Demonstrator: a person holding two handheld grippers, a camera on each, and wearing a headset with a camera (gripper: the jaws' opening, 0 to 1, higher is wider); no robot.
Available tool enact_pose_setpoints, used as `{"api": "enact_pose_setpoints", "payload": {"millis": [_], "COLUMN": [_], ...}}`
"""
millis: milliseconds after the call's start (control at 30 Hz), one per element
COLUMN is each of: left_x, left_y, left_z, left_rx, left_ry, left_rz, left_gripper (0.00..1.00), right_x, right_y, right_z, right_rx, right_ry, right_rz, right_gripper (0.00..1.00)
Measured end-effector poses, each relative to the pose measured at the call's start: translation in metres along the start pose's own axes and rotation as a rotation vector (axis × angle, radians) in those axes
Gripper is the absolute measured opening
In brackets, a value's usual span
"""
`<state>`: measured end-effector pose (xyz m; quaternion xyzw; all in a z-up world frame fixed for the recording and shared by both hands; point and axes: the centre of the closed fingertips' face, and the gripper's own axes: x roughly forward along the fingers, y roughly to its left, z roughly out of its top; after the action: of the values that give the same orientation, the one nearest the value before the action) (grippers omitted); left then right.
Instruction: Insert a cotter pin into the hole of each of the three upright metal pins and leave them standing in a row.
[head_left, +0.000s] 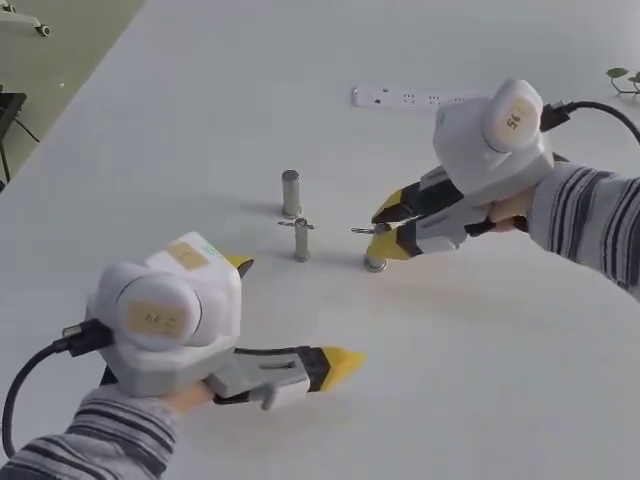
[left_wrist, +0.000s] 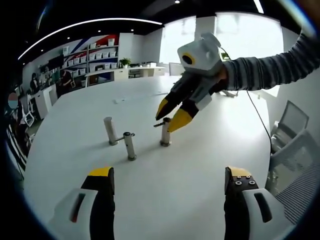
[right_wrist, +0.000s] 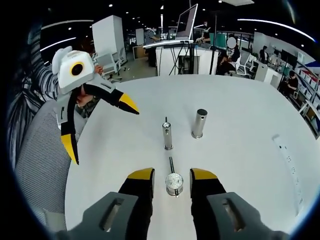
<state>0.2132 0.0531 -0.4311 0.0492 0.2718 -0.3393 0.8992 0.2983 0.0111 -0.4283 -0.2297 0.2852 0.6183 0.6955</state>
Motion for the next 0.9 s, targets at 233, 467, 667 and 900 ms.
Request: {"api": "enact_pose_setpoints", "payload": {"millis": [233, 467, 667, 900], "left_x": [-0.002, -0.005, -0.008, -0.011], "left_y": [0.002, 0.006, 0.009, 0.013], "left_z": [-0.002, -0.003, 0.0, -0.005], "left_rx": [0.0, -0.001, -0.01, -0.012], "left_ry": [0.004, -0.001, -0.017, 0.001], "left_rz": [0.006, 0.023, 0.031, 0.035], "left_gripper": [0.9, 0.9, 0.91, 0.9], "right_x": [0.007, 0.018, 0.038, 0.053], "right_y": [-0.013, -0.034, -0.05, -0.054], "right_z": [0.025, 0.046, 0.047, 0.052], "right_rx": [0.108, 0.153, 0.186, 0.236], "right_ry": [-0.12, -0.191, -0.195, -0.232], "right_rz": [-0.051, -0.14, -0.164, -0.161], "right_gripper": [0.34, 0.36, 0.36, 0.35]}}
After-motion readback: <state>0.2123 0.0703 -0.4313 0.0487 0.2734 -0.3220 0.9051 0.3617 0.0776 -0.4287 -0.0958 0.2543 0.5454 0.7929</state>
